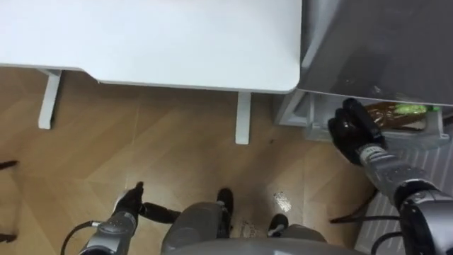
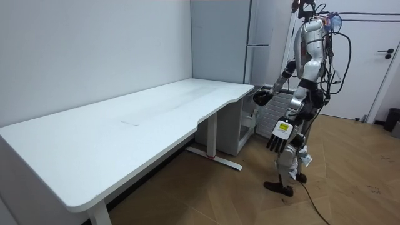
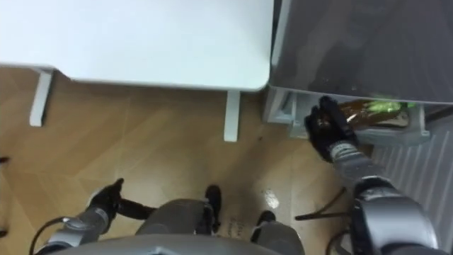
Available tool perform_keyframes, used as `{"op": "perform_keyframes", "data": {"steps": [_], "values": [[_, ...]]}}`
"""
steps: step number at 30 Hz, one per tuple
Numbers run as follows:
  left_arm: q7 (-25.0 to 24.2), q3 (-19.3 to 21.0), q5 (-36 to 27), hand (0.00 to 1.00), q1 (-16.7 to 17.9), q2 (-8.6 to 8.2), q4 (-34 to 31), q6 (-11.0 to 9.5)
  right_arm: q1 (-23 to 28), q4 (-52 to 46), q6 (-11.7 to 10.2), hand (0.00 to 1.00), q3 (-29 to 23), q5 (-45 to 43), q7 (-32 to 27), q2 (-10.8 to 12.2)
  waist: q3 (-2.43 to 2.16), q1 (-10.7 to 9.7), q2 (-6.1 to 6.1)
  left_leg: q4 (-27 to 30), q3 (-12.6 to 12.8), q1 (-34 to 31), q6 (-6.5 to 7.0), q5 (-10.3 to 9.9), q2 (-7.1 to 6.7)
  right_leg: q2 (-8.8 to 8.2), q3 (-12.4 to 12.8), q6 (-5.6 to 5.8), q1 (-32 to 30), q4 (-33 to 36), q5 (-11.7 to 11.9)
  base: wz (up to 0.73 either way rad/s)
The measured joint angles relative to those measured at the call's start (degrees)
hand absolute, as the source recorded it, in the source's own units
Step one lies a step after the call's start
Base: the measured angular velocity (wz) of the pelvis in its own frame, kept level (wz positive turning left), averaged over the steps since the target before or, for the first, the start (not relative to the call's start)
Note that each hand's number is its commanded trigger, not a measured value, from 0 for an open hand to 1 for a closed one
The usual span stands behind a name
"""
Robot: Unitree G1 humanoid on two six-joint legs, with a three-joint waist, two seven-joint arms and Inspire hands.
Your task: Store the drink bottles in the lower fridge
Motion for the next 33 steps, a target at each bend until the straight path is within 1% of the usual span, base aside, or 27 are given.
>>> {"op": "perform_keyframes", "data": {"steps": [1,4,5,6,7,11,14,17,18,19,23,26,30,31,33], "values": [[0.03,0.01,0.03,0.00,-0.28,0.34,0.05,0.02,-0.90,0.00,0.14,1.00,-0.02,-0.03,-0.09,-0.44,0.32,-0.01,-0.51,-0.62,0.10,-0.82,-0.04,0.64,-0.03,-0.22,0.11,-0.18,-1.60,0.81,-0.06,-0.05],[0.22,-0.03,-0.02,0.00,-0.41,0.55,-0.03,-0.07,-3.67,0.97,0.37,1.00,0.04,-0.07,-1.35,-1.63,0.79,0.04,-1.26,-1.15,0.23,-3.00,-0.04,1.66,-0.04,-0.36,0.34,-0.49,-4.64,1.98,0.05,-0.04],[0.26,-0.04,-0.03,0.00,-0.42,0.56,-0.03,-0.15,-3.76,1.14,0.39,1.00,0.00,0.01,-1.69,-1.82,0.85,0.05,-1.37,-1.13,0.29,-3.31,-0.04,1.74,0.00,-0.39,0.36,-0.49,-5.08,2.26,0.06,0.00],[0.45,-0.04,-0.05,0.00,-0.44,0.64,-0.09,-0.20,-4.22,1.32,0.39,1.00,-0.02,0.03,-2.50,-2.15,1.00,0.19,-1.62,-1.13,0.52,-4.03,0.00,1.96,0.12,-0.46,0.39,-0.53,-6.02,2.64,0.04,-0.04],[0.51,-0.04,-0.05,0.00,-0.48,0.79,-0.04,-0.19,-5.13,1.27,0.40,1.00,-0.08,-0.02,-3.50,-2.36,1.03,0.18,-1.73,-1.16,0.75,-5.02,0.05,2.26,0.14,-0.46,0.59,-0.73,-7.19,2.84,0.16,-0.05],[0.63,-0.02,-0.04,0.00,-0.98,1.59,0.19,-0.19,-8.11,1.27,0.41,1.00,-0.14,0.14,-5.94,-3.07,1.22,0.05,-2.35,-1.89,1.47,-6.61,0.28,3.20,0.07,-0.83,1.35,-0.78,-9.99,4.33,0.20,-0.07],[1.12,-0.01,0.00,0.00,-1.27,1.86,0.26,-0.18,-8.87,1.27,0.88,1.00,-0.12,0.08,-7.53,-3.32,1.16,0.10,-2.61,-1.92,1.59,-6.97,0.33,3.32,0.08,-0.86,1.58,-0.78,-10.53,4.52,0.19,0.00],[1.74,-0.02,-0.01,0.00,-1.46,1.92,0.24,-0.22,-9.64,1.24,0.89,1.00,-0.09,0.08,-8.46,-3.37,1.09,0.13,-2.75,-1.90,1.74,-7.47,0.36,3.46,0.07,-0.96,1.81,-0.78,-11.35,5.17,0.19,-0.02],[1.74,-0.02,-0.03,0.00,-1.51,1.93,0.26,-0.20,-10.15,1.24,0.90,0.91,-0.08,0.07,-8.84,-3.38,1.10,0.02,-2.76,-1.88,1.78,-7.73,0.41,3.59,0.07,-1.18,1.74,-0.83,-11.84,5.67,0.05,0.00],[1.74,-0.02,-0.06,0.00,-1.52,1.93,0.26,-0.20,-10.34,1.24,0.90,0.00,-0.10,0.07,-9.04,-3.41,1.10,-0.07,-2.76,-1.87,1.96,-7.79,0.47,3.67,0.07,-1.49,1.53,-0.87,-12.16,6.11,-0.02,0.00],[1.89,-0.03,-0.05,0.00,-1.55,2.07,0.30,-0.20,-10.35,1.25,0.99,0.00,-0.09,0.05,-9.58,-3.75,1.10,0.14,-2.75,-1.70,2.20,-7.81,0.66,3.79,0.02,-1.80,1.58,-0.83,-12.42,6.72,-0.24,0.00],[2.30,-0.06,-0.06,0.00,-1.54,2.22,0.76,-0.12,-10.35,1.30,1.56,0.00,-0.09,0.04,-10.49,-4.27,1.10,0.64,-2.76,-1.65,2.20,-7.88,0.65,3.88,0.01,-1.87,1.53,-0.85,-12.56,6.99,-0.38,0.00],[2.97,-0.10,-0.04,0.00,-1.55,2.26,1.17,-0.07,-10.43,1.28,1.56,0.00,-0.10,0.05,-10.48,-5.16,1.12,0.93,-2.80,-1.64,2.17,-8.32,0.60,4.07,-0.29,-2.29,1.30,-0.99,-13.40,8.09,-0.92,0.04],[3.01,-0.27,-0.04,0.00,-1.56,2.26,1.18,-0.08,-10.44,1.22,1.55,0.00,-0.10,0.06,-10.44,-5.29,1.14,0.88,-2.86,-1.64,2.17,-8.33,0.63,4.09,-0.63,-2.45,1.29,-0.99,-13.54,8.48,-1.11,0.04],[3.01,-0.47,-0.02,0.00,-1.67,2.26,1.17,-0.13,-10.67,1.22,1.53,0.00,-0.09,0.00,-10.57,-5.49,1.17,0.89,-2.95,-1.64,2.18,-8.35,0.67,4.13,-0.66,-2.52,1.29,-0.96,-13.58,8.54,-1.15,0.00]]}}
